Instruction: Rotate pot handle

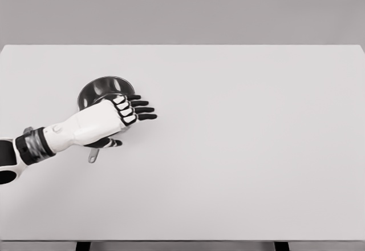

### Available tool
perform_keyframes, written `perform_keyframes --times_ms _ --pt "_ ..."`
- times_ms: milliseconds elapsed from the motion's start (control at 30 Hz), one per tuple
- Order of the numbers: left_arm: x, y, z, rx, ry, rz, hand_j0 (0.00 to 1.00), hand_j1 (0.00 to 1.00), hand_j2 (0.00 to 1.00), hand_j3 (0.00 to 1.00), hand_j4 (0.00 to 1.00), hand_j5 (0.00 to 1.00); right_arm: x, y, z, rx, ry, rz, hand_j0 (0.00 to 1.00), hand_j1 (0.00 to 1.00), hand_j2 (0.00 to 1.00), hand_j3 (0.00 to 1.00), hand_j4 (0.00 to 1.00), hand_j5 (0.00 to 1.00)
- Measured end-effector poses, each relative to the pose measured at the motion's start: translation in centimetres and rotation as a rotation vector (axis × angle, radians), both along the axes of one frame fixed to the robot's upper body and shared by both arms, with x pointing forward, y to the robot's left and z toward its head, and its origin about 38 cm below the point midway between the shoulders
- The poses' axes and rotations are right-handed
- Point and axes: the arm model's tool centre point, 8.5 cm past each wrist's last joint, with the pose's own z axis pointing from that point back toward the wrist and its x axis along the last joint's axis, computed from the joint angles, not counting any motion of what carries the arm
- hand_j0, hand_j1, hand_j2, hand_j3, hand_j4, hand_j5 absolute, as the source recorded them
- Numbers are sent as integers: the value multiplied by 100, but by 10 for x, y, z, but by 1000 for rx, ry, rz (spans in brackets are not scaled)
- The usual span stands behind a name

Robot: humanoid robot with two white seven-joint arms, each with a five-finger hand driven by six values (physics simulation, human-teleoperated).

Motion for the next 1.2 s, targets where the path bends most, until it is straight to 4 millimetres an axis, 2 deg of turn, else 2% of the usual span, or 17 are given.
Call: perform_keyframes --times_ms 333,1200 --pt "3 8 -5 15 12 24 100 100 100 100 100 100 0 0 0 0 0 0 100 100 100 100 100 100" --pt "14 34 2 55 -3 83 100 100 100 100 100 100 0 0 0 0 0 0 100 100 100 100 100 100"
